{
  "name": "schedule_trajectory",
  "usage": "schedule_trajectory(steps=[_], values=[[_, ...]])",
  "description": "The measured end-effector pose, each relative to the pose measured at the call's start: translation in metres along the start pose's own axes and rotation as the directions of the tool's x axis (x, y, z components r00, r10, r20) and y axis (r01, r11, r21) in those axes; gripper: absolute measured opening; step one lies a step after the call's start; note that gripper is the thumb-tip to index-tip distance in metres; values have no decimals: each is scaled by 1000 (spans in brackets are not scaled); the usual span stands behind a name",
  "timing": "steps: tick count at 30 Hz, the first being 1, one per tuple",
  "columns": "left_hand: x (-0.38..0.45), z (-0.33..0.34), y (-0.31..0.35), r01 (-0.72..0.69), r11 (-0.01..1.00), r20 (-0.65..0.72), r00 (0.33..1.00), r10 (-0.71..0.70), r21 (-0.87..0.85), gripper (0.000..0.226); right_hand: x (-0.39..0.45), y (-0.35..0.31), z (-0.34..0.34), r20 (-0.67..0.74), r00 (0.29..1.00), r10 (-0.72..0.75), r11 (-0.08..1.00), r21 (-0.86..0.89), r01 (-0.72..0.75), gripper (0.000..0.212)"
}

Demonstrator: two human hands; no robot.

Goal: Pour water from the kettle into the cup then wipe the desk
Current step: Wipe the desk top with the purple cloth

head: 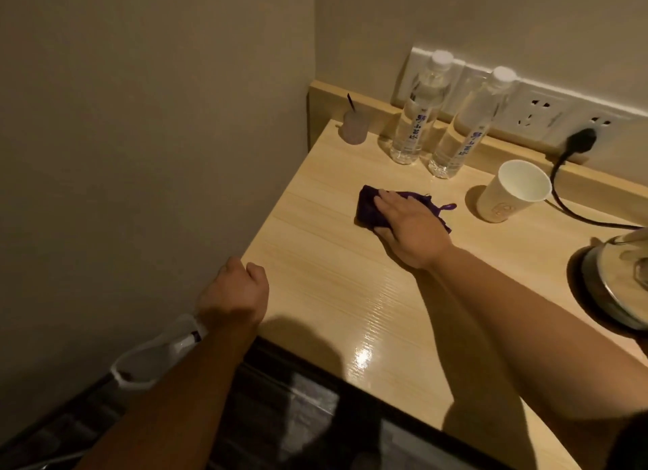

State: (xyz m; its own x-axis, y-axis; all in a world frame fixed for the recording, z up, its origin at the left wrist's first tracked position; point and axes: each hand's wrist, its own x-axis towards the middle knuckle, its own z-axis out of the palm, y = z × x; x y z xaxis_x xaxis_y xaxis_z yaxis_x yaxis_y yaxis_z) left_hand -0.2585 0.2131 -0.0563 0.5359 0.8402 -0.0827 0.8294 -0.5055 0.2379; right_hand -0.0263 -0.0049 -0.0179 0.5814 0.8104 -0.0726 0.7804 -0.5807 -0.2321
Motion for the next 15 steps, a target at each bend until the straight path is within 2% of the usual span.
schedule_trajectory(steps=[3,6,11,13,15], values=[[-2,-1,-1,-49,998,-29,998,48,-42,49,-75,-29,11,-8,1000,-21,999,29,21,56],[-1,-1,0,-40,997,-38,999,37,-72,53,-155,-65,28,5,1000,-22,998,64,21,57],[-1,-4,4,-41,994,0,999,42,-102,60,-243,-115,44,55,998,22,1000,7,-22,64],[-3,-6,3,-42,996,0,999,42,-74,58,-259,-134,43,60,995,78,994,66,-82,63],[-3,-7,2,-50,998,-6,999,49,-48,57,-273,-147,39,39,987,156,949,271,-160,57]])
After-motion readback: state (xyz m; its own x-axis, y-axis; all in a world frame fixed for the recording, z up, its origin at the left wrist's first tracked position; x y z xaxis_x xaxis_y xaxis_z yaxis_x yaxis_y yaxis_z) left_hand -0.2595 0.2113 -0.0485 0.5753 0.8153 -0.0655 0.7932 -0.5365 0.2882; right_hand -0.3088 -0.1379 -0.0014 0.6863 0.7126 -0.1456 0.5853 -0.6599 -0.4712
